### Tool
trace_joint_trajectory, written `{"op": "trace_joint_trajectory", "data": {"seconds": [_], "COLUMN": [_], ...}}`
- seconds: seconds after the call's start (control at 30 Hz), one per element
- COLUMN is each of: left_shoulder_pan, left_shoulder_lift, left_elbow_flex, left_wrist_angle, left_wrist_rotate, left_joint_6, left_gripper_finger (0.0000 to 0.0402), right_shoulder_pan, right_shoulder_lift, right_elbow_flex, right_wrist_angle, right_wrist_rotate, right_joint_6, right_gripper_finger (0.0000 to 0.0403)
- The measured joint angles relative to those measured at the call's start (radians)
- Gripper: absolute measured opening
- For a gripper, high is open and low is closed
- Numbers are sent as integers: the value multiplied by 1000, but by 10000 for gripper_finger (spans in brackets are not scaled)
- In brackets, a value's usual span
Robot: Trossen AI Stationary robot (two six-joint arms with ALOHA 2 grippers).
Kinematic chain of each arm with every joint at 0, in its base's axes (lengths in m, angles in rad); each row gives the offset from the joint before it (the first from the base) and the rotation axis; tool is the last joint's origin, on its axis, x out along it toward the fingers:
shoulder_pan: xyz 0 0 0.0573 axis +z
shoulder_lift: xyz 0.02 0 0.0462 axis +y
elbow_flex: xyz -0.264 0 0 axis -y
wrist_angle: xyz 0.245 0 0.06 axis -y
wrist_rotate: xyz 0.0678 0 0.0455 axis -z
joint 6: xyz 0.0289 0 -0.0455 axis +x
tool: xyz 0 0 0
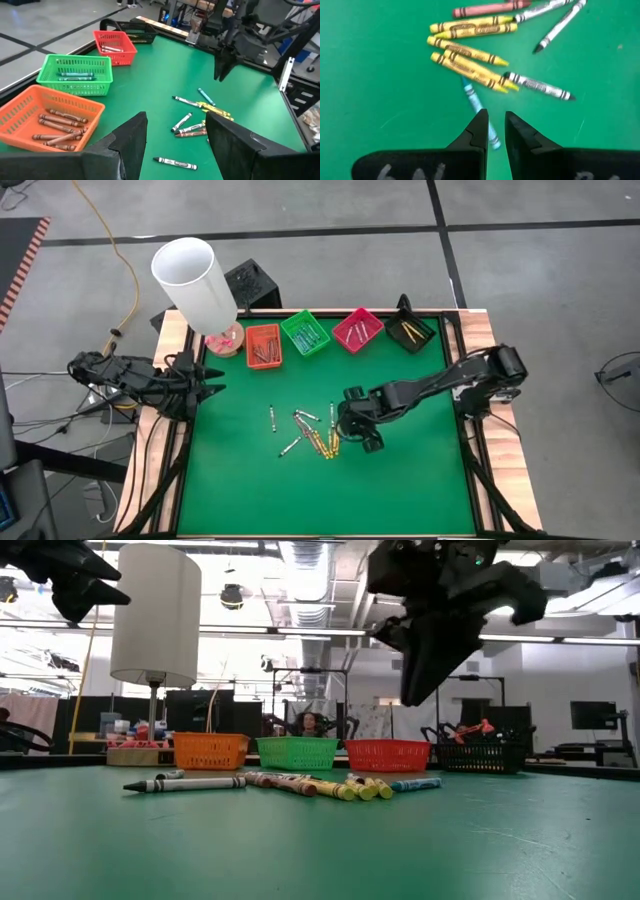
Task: Sort crayons
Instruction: Put the blue/green crayon into the green bin
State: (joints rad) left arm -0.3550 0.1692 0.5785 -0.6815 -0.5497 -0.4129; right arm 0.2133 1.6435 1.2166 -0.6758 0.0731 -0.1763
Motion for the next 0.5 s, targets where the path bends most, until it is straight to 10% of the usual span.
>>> {"op": "trace_joint_trajectory", "data": {"seconds": [0.5], "left_shoulder_pan": [0], "left_shoulder_lift": [0], "left_elbow_flex": [0], "left_wrist_angle": [-7], "left_wrist_rotate": [-26], "left_joint_6": [0], "left_gripper_finger": [192], "right_shoulder_pan": [31], "right_shoulder_lift": [157], "right_elbow_flex": [1], "right_wrist_angle": [19], "right_wrist_rotate": [0], "right_joint_6": [-111], "right_gripper_finger": [73]}}
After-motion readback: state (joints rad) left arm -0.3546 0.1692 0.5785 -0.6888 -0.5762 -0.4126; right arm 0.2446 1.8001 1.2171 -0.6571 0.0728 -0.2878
